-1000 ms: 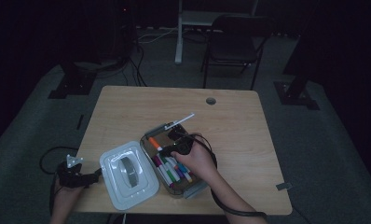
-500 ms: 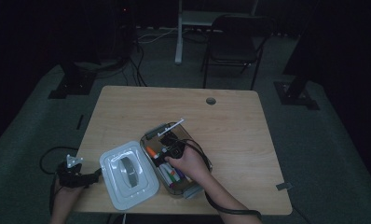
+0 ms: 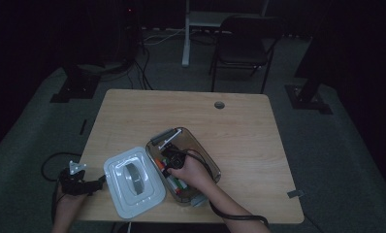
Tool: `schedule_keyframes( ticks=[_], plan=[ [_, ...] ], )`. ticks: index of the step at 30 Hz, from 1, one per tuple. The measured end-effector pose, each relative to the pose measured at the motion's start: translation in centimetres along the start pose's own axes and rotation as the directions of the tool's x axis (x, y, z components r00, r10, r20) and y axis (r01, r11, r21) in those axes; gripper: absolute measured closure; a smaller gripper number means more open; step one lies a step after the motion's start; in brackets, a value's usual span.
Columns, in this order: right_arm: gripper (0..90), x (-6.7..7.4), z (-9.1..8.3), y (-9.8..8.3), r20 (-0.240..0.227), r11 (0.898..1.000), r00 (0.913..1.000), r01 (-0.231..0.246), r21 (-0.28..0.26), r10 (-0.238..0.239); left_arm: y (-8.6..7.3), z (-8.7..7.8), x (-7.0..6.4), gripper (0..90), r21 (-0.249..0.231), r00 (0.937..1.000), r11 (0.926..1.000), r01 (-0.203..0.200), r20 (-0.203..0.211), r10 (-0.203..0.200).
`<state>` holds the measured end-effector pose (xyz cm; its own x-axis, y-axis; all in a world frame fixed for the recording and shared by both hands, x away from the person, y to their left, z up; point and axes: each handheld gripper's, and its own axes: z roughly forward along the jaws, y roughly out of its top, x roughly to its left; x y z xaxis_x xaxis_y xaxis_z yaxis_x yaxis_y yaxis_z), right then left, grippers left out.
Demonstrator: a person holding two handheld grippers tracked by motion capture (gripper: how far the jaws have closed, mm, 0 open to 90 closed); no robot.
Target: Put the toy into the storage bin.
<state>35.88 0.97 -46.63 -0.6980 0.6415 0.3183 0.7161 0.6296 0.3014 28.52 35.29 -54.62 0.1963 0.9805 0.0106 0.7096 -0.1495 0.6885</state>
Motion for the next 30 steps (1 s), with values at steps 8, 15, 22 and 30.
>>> schedule_keyframes(
  ticks=[8,15,22,30],
  plan=[
    [69.5,-0.1,0.1,-0.1,0.026,1.000,0.9993,0.028,-0.008,-0.028,0.0,0.0,0.0,2.2,0.000,1.0000,1.0000,0.000,0.000,0.000],
    [59.7,-0.6,-1.6,-0.7,0.040,0.996,0.9977,0.058,-0.072,-0.055,0.0,0.0,0.0,2.1,-0.003,1.0000,1.0000,0.003,0.000,-0.003],
    [51.8,-1.3,-4.8,-2.1,0.041,0.980,0.9936,0.110,-0.165,-0.105,0.0,0.0,0.0,2.2,-0.002,1.0000,1.0000,0.000,0.000,0.000],
    [44.5,-2.3,-7.8,-3.8,0.043,0.952,0.9905,0.137,-0.274,-0.130,0.0,0.0,0.0,2.2,-0.001,1.0000,1.0000,-0.001,0.000,0.001]
  ],
)
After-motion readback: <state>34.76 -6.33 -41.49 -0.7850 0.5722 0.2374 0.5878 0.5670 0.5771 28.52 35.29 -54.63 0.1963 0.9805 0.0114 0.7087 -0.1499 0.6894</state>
